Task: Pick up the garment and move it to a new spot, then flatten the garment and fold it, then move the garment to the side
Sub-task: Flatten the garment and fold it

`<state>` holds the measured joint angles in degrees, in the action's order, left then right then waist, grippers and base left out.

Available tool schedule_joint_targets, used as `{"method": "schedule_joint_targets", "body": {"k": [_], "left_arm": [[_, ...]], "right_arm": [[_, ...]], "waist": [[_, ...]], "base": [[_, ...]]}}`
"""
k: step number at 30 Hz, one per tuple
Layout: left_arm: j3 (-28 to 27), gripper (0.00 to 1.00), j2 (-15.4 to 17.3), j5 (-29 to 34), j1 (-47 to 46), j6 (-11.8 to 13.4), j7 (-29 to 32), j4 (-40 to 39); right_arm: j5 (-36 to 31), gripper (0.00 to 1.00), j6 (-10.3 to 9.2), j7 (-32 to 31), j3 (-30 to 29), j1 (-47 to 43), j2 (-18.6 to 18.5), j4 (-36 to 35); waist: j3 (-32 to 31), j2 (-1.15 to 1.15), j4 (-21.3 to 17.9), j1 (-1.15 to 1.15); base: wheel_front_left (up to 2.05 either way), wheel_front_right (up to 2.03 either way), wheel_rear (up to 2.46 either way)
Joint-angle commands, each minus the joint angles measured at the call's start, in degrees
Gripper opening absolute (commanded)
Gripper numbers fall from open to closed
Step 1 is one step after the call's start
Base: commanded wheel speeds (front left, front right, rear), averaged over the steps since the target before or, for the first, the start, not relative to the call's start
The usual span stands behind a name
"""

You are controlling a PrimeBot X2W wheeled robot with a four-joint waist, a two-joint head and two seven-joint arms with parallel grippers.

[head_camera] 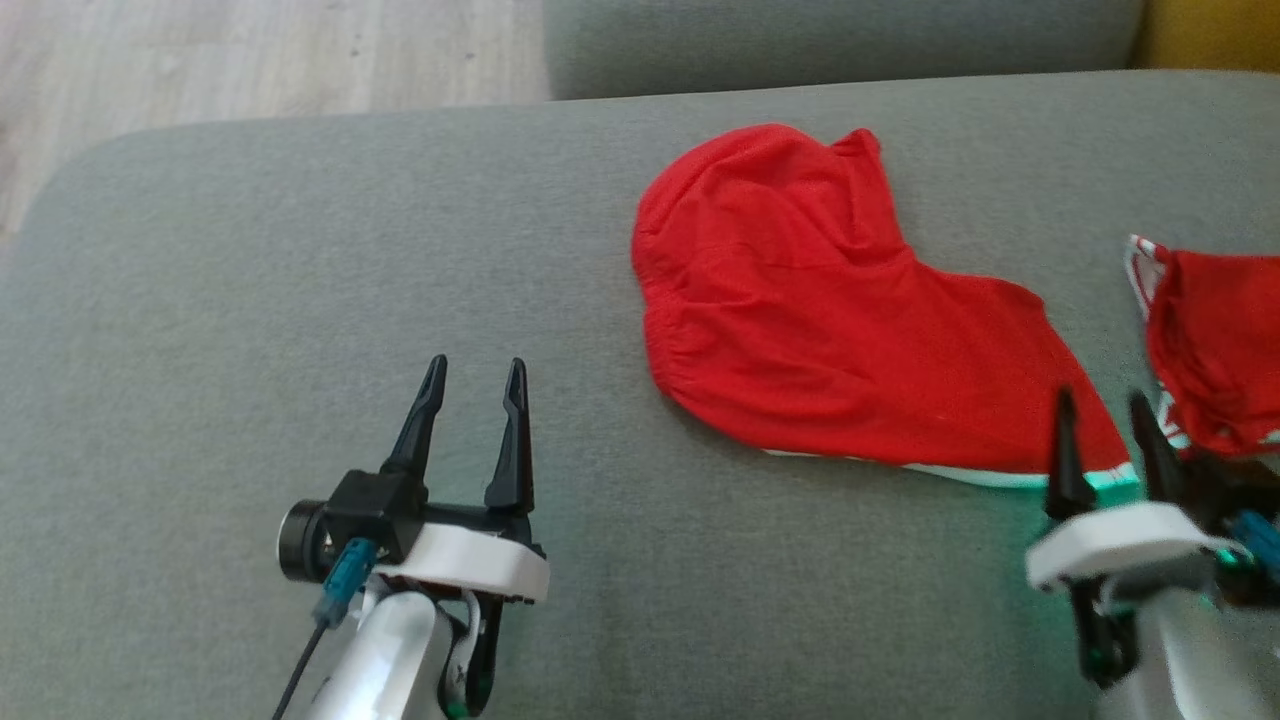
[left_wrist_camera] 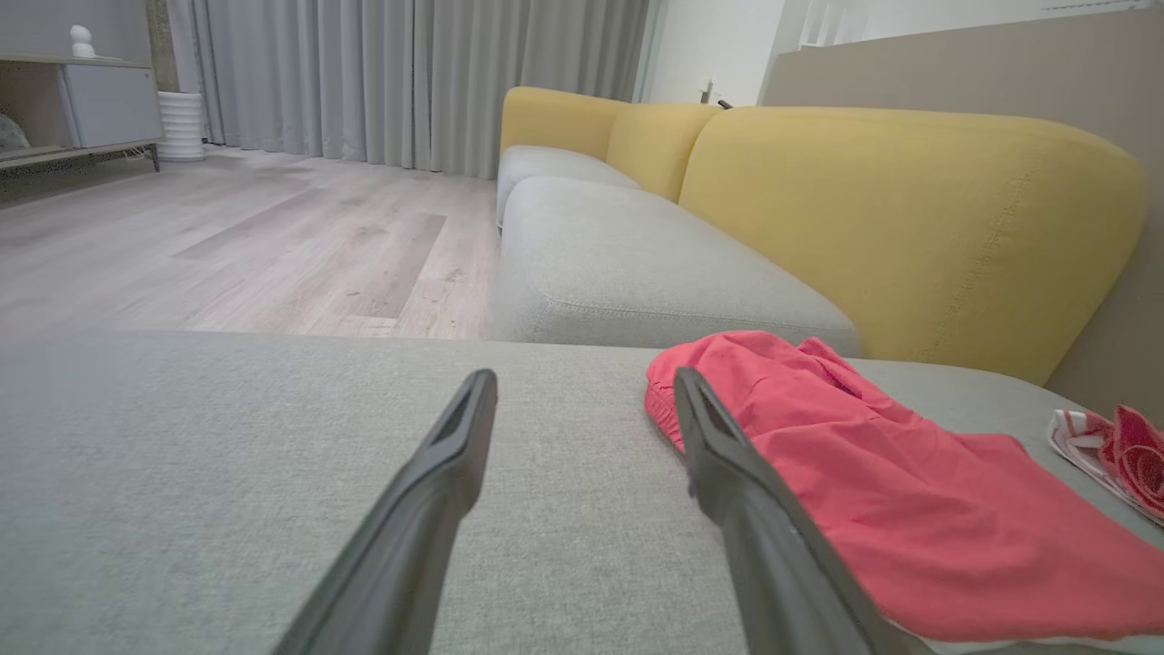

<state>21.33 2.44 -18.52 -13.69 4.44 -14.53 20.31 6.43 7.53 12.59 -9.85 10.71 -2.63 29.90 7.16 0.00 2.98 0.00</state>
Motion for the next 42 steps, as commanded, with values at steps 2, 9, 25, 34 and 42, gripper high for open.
{"method": "schedule_joint_targets", "body": {"k": [2, 9, 25, 34, 42], "left_arm": [[-1.4, 1.00, 0.4, 0.1, -1.7, -0.2, -0.5, -1.5], [-0.2, 1.00, 0.4, -0.5, -1.6, 0.1, -0.5, -1.5], [2.8, 1.00, 0.4, -2.7, -3.5, 0.9, -0.5, -2.1], [3.2, 1.00, 0.4, -3.0, -3.8, 1.3, -0.5, -2.0], [2.9, 1.00, 0.4, -2.6, -3.8, 1.4, -0.5, -1.4]], "right_arm": [[1.2, 1.00, -0.04, 1.2, 5.4, 0.9, -0.3, -5.6], [0.8, 1.00, -0.04, -0.4, 20.1, -1.4, -0.3, -13.2], [-4.9, 1.00, -0.04, -7.7, 30.6, 8.2, -4.9, 0.1], [-1.4, 0.00, -0.04, -4.1, 29.8, 12.2, -4.1, 8.6], [10.3, 0.00, -0.04, -1.0, 35.9, 13.4, -2.4, 7.8]], "waist": [[-0.2, 0.00, 1.4, 0.00], [-0.2, 0.00, 6.2, 0.00], [4.7, 0.00, 16.0, 0.00], [5.5, 0.00, 16.4, 0.00], [3.9, 0.00, 14.4, 0.00]], "base": [[0.00, 0.00, 0.00], [0.00, 0.00, 0.00], [0.00, 0.00, 0.00], [0.00, 0.00, 0.00], [0.00, 0.00, 0.00]]}}
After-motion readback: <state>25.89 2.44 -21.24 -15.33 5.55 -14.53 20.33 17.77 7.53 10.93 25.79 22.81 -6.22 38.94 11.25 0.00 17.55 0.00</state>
